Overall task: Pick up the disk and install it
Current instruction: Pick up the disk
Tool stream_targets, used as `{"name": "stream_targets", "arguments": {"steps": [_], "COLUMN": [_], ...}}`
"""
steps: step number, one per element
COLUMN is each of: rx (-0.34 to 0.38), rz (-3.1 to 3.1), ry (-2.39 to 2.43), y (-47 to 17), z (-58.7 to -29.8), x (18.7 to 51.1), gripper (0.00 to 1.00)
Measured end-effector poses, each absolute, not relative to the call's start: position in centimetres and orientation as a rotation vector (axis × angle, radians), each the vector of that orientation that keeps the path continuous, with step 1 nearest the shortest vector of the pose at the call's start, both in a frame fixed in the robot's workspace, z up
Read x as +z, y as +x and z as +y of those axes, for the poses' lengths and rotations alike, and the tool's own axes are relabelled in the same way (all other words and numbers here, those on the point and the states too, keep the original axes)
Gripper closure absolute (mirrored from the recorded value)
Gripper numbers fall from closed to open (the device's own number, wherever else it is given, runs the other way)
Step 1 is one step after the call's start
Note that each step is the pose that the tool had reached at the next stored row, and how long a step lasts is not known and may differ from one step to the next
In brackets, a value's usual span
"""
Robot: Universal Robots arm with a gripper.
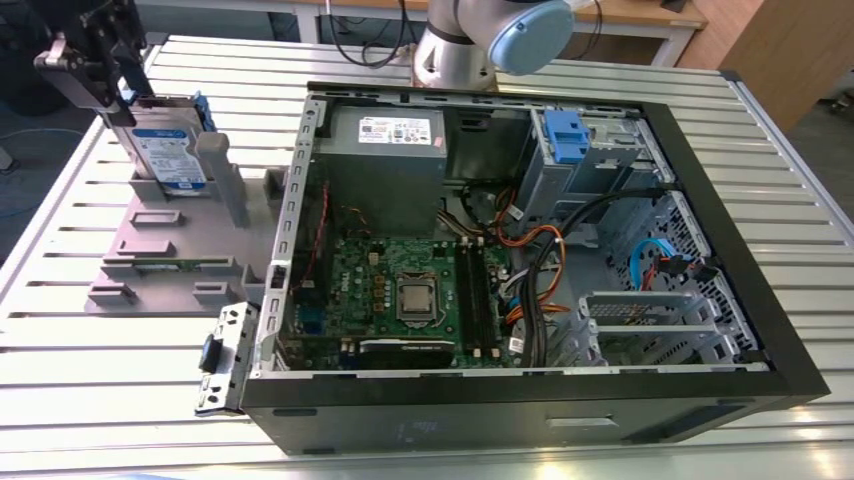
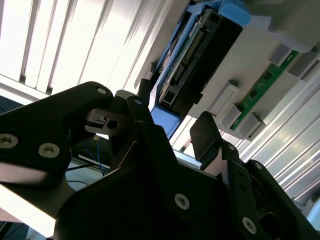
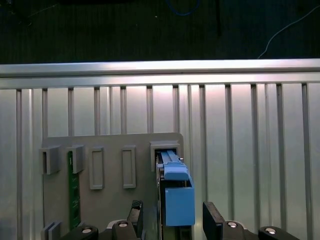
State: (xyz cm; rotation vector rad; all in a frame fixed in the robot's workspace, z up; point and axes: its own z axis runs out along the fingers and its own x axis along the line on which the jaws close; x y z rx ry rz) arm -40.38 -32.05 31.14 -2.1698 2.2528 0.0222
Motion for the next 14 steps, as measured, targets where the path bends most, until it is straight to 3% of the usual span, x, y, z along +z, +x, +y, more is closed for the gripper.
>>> {"name": "stream_targets", "arguments": {"steps": [14], "rx": [0.022], "rz": [2.253], "ry": [-2.17], "y": [-40.4], "z": [-32.1], "x": [30.0], "gripper": [0.41]}}
